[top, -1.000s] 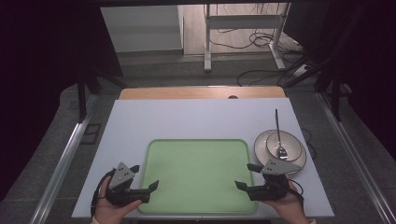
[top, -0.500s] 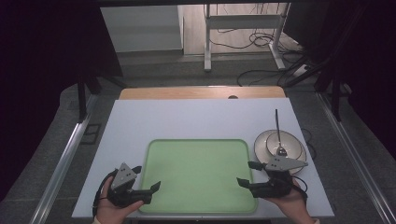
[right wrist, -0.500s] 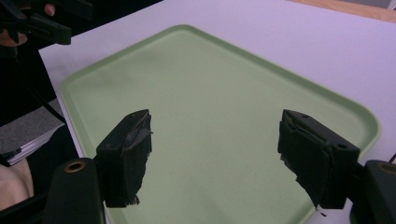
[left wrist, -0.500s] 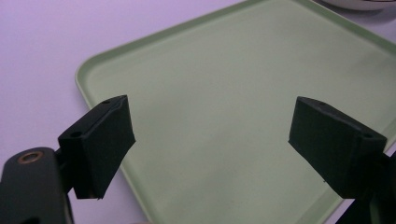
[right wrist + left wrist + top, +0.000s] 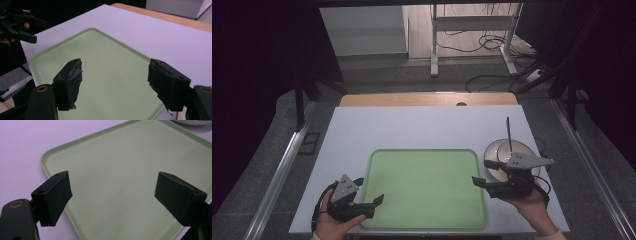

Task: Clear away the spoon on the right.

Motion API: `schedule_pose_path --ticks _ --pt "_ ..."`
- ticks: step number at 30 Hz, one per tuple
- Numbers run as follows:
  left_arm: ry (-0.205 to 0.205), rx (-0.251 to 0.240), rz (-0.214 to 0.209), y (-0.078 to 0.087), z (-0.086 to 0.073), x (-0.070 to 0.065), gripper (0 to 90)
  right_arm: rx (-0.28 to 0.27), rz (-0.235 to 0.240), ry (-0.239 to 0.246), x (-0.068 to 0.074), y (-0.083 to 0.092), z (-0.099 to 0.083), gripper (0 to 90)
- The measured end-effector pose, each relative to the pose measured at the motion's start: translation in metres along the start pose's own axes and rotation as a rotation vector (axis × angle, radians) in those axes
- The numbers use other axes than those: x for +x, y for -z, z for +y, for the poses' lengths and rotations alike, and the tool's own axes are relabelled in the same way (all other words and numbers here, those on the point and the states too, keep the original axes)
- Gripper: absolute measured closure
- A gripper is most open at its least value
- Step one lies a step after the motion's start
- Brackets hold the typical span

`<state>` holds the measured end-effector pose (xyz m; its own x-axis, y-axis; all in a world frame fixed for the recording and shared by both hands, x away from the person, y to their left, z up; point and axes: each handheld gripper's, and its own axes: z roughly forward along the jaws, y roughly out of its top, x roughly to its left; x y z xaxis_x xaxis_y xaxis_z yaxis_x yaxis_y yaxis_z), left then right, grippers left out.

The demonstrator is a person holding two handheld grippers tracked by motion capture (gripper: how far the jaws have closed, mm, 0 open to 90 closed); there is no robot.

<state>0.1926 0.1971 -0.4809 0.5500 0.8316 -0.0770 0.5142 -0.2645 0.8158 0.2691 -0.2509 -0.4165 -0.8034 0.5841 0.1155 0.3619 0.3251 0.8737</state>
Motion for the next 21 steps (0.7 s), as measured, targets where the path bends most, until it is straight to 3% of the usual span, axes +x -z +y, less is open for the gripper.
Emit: schedule_pose_path --ticks 15,21 --pt "0.0 -0.018 -0.005 0.004 0.0 0.005 13.4 -0.037 -0.02 -0.015 -0.022 -0.007 0.046 27.8" --pt "-0.005 -0.016 -0.002 0.004 0.0 0.004 13.3 -0.025 -0.017 -0.02 -0.033 -0.013 0.054 27.8"
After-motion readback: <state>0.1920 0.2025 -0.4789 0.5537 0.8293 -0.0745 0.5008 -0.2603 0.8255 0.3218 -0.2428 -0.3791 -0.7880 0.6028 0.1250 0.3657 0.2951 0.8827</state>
